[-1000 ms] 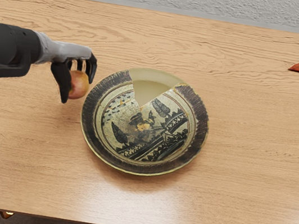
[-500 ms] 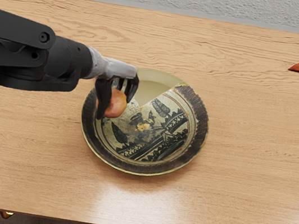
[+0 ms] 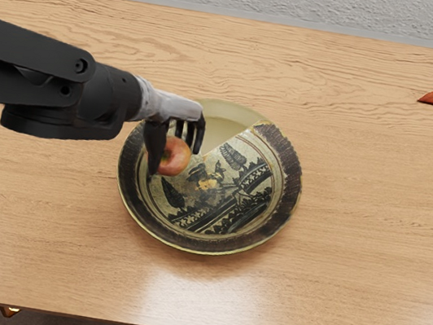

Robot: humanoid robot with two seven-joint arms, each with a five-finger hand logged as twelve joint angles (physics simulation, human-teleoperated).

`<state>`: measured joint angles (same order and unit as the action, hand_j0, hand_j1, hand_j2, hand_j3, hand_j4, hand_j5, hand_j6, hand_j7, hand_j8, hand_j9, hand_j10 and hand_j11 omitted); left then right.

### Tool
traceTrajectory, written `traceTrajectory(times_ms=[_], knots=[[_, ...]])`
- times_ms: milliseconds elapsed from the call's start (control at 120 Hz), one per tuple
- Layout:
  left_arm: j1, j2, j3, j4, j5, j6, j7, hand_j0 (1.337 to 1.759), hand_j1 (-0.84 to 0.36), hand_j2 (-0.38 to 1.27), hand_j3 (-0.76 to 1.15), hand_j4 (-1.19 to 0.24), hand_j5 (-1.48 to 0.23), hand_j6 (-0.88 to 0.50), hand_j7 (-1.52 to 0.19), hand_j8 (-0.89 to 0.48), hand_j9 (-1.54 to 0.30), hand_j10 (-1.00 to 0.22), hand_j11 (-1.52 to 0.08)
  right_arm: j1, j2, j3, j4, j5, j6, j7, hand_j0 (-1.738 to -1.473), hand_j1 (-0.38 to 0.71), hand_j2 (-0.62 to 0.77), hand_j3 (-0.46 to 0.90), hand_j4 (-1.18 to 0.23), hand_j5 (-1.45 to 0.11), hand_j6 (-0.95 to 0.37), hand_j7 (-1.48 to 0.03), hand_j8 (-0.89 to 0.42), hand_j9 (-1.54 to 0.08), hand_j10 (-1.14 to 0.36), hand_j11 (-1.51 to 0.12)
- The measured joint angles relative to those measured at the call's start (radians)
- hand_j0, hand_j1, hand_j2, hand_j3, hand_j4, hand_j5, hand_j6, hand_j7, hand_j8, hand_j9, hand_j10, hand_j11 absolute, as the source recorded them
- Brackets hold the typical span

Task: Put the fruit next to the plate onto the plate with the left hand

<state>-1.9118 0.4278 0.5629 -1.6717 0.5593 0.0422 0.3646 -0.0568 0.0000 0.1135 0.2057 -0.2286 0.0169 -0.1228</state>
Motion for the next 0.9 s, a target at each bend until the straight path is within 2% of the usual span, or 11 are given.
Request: traceTrajectory(times_ms=[150, 333, 417, 500, 583, 675, 708, 800, 900], knots=[[0.007, -0.009, -0.001, 0.013, 0.0, 0.0, 0.0, 1.657, -0.18, 0.22, 0.0, -0.47, -0.65, -0.41, -0.64, -0.4, -0.63, -0.48, -0.63, 0.0, 0.0, 0.0, 0.0, 0.0, 0.0, 0.0, -1.658, -0.31, -0.01, 0.0, -0.03, -0.04, -0.03, -0.04, -0.03, -0.04, -0.03, -0.04], [0.007, 0.004, -0.008, 0.017, -0.022, 0.0, 0.0, 1.658, -0.08, 0.13, 0.0, -0.37, -0.49, -0.34, -0.49, -0.34, -0.49, -0.37, -0.49, 0.0, 0.0, 0.0, 0.0, 0.0, 0.0, 0.0, -1.658, -0.31, -0.01, 0.0, -0.03, -0.04, -0.03, -0.04, -0.03, -0.04, -0.03, -0.04], [0.039, 0.1, -0.041, 0.016, -0.048, -0.017, 0.0, 1.658, -0.04, 0.1, 0.0, -0.33, -0.44, -0.31, -0.44, -0.31, -0.43, -0.33, -0.43, 0.0, 0.0, 0.0, 0.0, 0.0, 0.0, 0.0, -1.658, -0.31, -0.01, 0.0, -0.03, -0.04, -0.03, -0.04, -0.03, -0.04, -0.03, -0.04], [0.072, 0.225, -0.115, 0.014, -0.116, -0.093, -0.001, 1.658, -0.01, 0.08, 0.0, -0.3, -0.4, -0.29, -0.4, -0.29, -0.4, -0.31, -0.4, 0.0, 0.0, 0.0, 0.0, 0.0, 0.0, 0.0, -1.658, -0.31, -0.01, 0.0, -0.03, -0.04, -0.03, -0.04, -0.03, -0.04, -0.03, -0.04], [0.131, 0.358, -0.204, 0.013, -0.211, -0.213, -0.003, 1.658, 0.01, 0.07, 0.0, -0.29, -0.38, -0.28, -0.38, -0.28, -0.38, -0.29, -0.38, 0.0, 0.0, 0.0, 0.0, 0.0, 0.0, 0.0, -1.658, -0.31, -0.01, 0.0, -0.03, -0.04, -0.03, -0.04, -0.03, -0.04, -0.03, -0.04], [0.29, 0.461, -0.343, 0.015, -0.293, -0.341, -0.005, 1.658, 0.02, 0.07, 0.0, -0.28, -0.36, -0.27, -0.36, -0.27, -0.36, -0.28, -0.36, 0.0, 0.0, 0.0, 0.0, 0.0, 0.0, 0.0, -1.658, -0.31, -0.01, 0.0, -0.03, -0.04, -0.03, -0.04, -0.03, -0.04, -0.03, -0.04], [0.326, 0.493, -0.395, 0.016, -0.318, -0.383, -0.006, 1.658, 0.03, 0.06, 0.0, -0.27, -0.36, -0.27, -0.36, -0.27, -0.36, -0.27, -0.36, 0.0, 0.0, 0.0, 0.0, 0.0, 0.0, 0.0, -1.658, -0.31, -0.01, 0.0, -0.03, -0.04, -0.03, -0.04, -0.03, -0.04, -0.03, -0.04], [0.395, 0.552, -0.501, 0.04, -0.408, -0.509, -0.006, 1.658, 0.03, 0.06, 0.0, -0.27, -0.35, -0.26, -0.35, -0.26, -0.35, -0.27, -0.35, 0.0, 0.0, 0.0, 0.0, 0.0, 0.0, 0.0, -1.658, -0.31, -0.01, 0.0, -0.03, -0.04, -0.03, -0.04, -0.03, -0.04, -0.03, -0.04], [0.471, 0.586, -0.577, 0.102, -0.532, -0.598, -0.007, 1.658, 0.04, 0.06, 0.0, -0.26, -0.34, -0.26, -0.34, -0.26, -0.34, -0.26, -0.34, 0.0, 0.0, 0.0, 0.0, 0.0, 0.0, 0.0, -1.658, -0.31, -0.01, 0.0, -0.03, -0.04, -0.03, -0.04, -0.03, -0.04, -0.03, -0.04]])
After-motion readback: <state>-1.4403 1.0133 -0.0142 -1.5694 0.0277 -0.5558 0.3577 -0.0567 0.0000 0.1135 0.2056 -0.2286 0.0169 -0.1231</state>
